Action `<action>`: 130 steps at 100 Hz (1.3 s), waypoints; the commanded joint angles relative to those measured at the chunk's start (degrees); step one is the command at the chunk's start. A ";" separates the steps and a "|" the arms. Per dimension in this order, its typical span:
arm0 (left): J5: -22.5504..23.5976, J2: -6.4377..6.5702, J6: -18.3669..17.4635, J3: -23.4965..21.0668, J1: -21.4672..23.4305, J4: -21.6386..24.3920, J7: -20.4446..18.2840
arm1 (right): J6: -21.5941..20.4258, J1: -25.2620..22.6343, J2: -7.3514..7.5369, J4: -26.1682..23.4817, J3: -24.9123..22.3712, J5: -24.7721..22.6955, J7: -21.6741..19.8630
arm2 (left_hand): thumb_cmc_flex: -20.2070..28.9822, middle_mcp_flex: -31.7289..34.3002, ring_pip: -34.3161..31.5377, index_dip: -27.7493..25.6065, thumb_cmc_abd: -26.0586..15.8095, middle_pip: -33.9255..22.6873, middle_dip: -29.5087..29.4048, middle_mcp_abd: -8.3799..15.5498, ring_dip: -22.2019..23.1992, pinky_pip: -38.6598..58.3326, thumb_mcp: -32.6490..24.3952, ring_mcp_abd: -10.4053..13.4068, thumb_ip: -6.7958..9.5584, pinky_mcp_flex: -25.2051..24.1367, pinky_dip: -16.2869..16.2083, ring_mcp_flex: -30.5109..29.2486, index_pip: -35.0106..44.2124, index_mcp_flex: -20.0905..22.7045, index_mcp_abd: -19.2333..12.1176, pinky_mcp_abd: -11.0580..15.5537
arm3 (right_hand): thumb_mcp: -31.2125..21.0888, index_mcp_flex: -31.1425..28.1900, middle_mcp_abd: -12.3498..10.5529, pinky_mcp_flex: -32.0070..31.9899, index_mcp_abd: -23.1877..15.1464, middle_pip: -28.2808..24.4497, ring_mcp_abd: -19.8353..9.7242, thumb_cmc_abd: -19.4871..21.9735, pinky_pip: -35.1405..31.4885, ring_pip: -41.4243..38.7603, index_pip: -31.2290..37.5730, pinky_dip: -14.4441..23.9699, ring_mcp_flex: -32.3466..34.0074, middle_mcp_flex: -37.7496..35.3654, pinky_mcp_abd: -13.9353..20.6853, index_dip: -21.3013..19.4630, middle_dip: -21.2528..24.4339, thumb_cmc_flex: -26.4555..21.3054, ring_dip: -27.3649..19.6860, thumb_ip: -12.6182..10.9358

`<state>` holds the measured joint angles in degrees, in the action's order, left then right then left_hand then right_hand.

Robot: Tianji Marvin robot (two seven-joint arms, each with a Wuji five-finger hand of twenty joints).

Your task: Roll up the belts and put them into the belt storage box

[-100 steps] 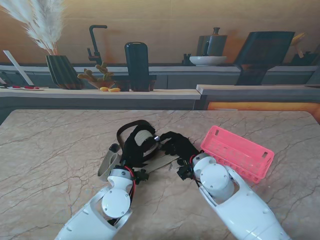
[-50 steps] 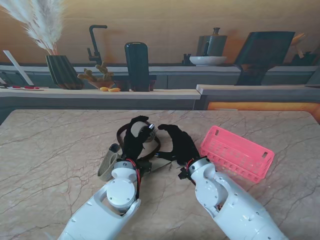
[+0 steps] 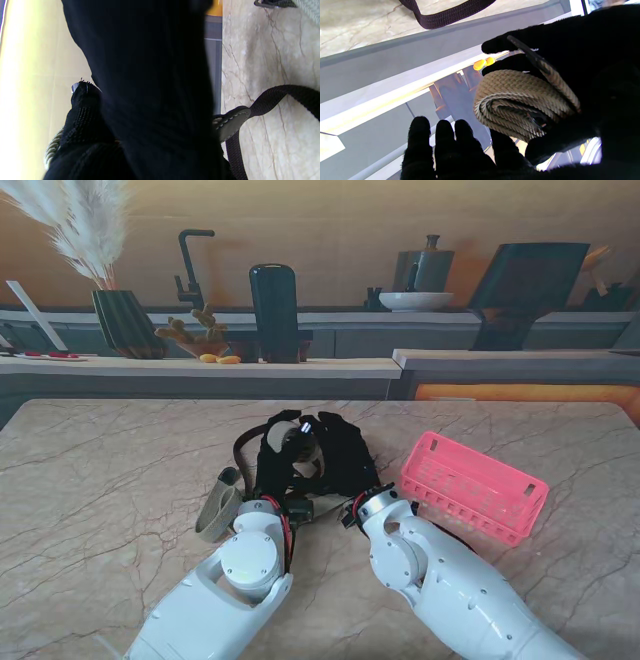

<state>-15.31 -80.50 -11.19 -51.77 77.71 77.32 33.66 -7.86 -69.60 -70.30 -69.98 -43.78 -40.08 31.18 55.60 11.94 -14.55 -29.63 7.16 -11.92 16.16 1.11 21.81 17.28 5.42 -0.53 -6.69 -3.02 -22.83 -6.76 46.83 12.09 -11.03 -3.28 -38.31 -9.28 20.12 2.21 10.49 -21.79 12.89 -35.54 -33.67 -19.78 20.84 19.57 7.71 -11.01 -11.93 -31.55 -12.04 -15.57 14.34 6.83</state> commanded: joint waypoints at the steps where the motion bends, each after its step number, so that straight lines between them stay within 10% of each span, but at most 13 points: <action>1: 0.00 -1.10 0.32 0.55 0.13 1.06 0.07 | 0.17 0.80 -0.65 0.20 0.36 -0.91 1.26 | 0.77 -1.53 1.45 1.07 -19.88 2.62 1.58 3.20 0.69 -2.86 -1.09 2.82 0.42 0.00 -2.99 0.82 -0.57 -0.03 -3.99 2.94 | -1.41 0.27 1.10 -0.98 1.51 0.21 0.86 -0.32 -1.71 -1.35 -1.36 -0.52 -1.75 1.41 -0.83 -0.86 0.03 2.14 -0.04 -2.64; 33: -6.77 -1.53 1.31 1.19 1.35 4.09 -0.23 | 0.97 3.47 -1.33 4.11 2.78 -2.21 4.03 | 0.85 -2.17 1.91 1.39 -20.26 3.41 2.92 3.82 1.28 -3.69 -1.12 3.05 0.41 -0.11 -4.52 1.03 0.18 -1.19 -3.49 3.20 | 4.26 -2.37 1.08 0.78 1.23 -14.07 -0.25 3.63 -18.53 -11.99 2.51 -0.30 5.39 1.70 -0.84 -5.99 -5.25 -9.34 5.97 -4.85; 57: -9.88 -1.59 2.89 1.50 1.96 5.00 -0.94 | 1.09 4.56 -2.02 5.99 3.71 -2.42 6.48 | 1.33 -2.17 1.73 1.76 -20.00 3.59 3.56 3.82 1.74 -2.97 -1.22 2.61 0.46 0.21 -5.75 1.06 0.73 -1.46 -2.74 2.98 | -6.70 -2.86 0.99 5.92 -0.32 -29.69 -2.15 13.84 -29.12 -22.41 18.19 0.33 15.09 -0.67 -0.32 -3.12 -10.19 -11.16 11.75 -2.64; 75: -11.18 -1.64 3.68 1.55 2.27 5.48 -1.00 | 0.65 4.08 -2.06 5.51 2.95 -2.51 7.59 | 1.73 -1.71 1.06 2.02 -19.50 3.01 4.17 3.72 2.32 -1.62 -1.20 2.13 0.49 0.60 -6.79 0.83 1.26 -1.22 -2.08 2.57 | -7.42 -10.19 -2.85 13.70 -5.68 -32.11 -3.88 16.89 -34.19 -28.63 29.61 2.62 25.89 -13.51 0.08 1.03 -12.11 -16.16 14.02 -1.96; 82: -11.67 -1.49 3.83 1.45 2.57 5.93 -1.30 | 0.44 3.75 -2.03 5.05 2.48 -2.53 7.91 | 1.73 -1.46 0.59 2.11 -18.62 2.62 4.30 3.54 2.57 -0.79 -0.93 1.86 0.39 0.79 -7.22 0.68 1.46 -0.94 -1.84 2.32 | -5.22 -13.85 -6.16 17.87 -11.25 -31.50 -5.06 15.35 -36.01 -31.07 41.30 3.48 31.92 -22.54 0.27 15.30 -13.04 -21.71 15.33 3.62; 95: -11.15 -1.20 4.14 1.38 2.78 6.07 -1.99 | 0.14 2.63 -2.03 3.55 1.17 -1.94 7.97 | -3.31 -1.76 -0.89 2.68 -12.60 2.50 3.49 1.94 2.78 3.32 -2.64 0.95 2.75 0.50 -7.27 0.71 -2.35 -1.87 2.12 1.67 | -5.44 -28.15 -11.89 26.00 -20.24 -30.38 -7.35 14.82 -38.71 -35.78 46.44 3.67 43.80 -41.15 1.08 19.20 -12.06 -27.10 17.77 4.88; 130: -1.57 -0.66 1.55 1.90 1.78 2.52 -2.39 | 1.23 -1.98 0.02 -3.50 -5.61 -2.77 4.76 | -16.10 -3.74 -0.05 6.89 4.19 5.74 4.45 -3.38 1.93 5.53 -5.86 -2.25 6.09 0.32 -3.59 1.29 -19.29 -4.15 9.58 -0.81 | -11.91 -36.73 -10.38 30.00 -18.81 -28.02 -5.82 7.98 -39.39 -37.37 42.77 3.62 49.89 -49.56 1.01 20.01 -10.54 -26.47 21.37 6.44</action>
<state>-17.73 -81.32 -9.18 -50.09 79.12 80.93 31.72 -6.45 -71.49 -71.11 -71.65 -48.49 -42.06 35.74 40.64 9.38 -14.72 -23.62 10.07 -7.78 20.04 -1.92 24.00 21.60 0.26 -2.50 -3.07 -3.09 -27.04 -6.34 30.54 7.84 -1.53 -4.16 -36.31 -37.28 12.25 32.05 2.41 -48.09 8.60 -37.10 -71.06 -56.01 55.87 22.17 56.69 -56.48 -12.07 -12.18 -23.28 -31.98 34.53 11.92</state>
